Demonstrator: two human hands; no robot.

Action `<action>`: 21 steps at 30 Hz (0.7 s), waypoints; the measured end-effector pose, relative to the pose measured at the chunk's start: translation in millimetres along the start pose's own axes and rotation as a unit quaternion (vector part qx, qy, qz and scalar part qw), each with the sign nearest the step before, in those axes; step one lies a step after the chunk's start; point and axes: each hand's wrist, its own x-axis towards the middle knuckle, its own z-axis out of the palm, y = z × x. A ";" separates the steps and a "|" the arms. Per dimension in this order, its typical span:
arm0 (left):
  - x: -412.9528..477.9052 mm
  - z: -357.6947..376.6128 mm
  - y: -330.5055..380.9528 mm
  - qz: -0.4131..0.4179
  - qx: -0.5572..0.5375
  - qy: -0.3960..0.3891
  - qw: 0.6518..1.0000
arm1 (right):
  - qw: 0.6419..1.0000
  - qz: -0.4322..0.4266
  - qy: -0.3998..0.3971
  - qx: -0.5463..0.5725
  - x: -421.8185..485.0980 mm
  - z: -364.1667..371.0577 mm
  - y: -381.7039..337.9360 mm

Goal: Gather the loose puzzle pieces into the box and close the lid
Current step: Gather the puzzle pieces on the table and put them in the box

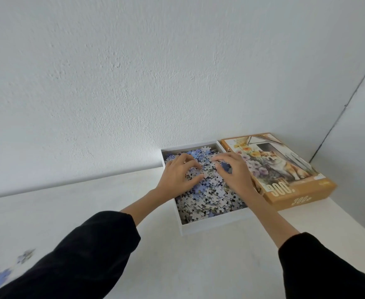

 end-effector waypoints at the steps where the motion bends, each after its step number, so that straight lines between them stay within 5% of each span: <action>1: -2.7 2.1 -0.7 -0.019 0.005 -0.013 1.000 | 1.000 -0.001 -0.009 -0.012 -0.4 0.5 0.0; 9: 5.2 7.2 -3.9 -0.060 0.112 -0.166 0.978 | 0.993 0.024 -0.073 -0.093 -2.4 1.9 -4.8; 15: 1.3 -3.5 -1.1 -0.029 0.077 -0.101 0.991 | 0.997 -0.015 -0.005 -0.078 -4.5 -0.8 -8.7; 21: -24.3 -2.3 7.9 -0.003 0.132 -0.215 0.968 | 0.963 -0.031 -0.175 -0.203 -5.6 7.0 -4.3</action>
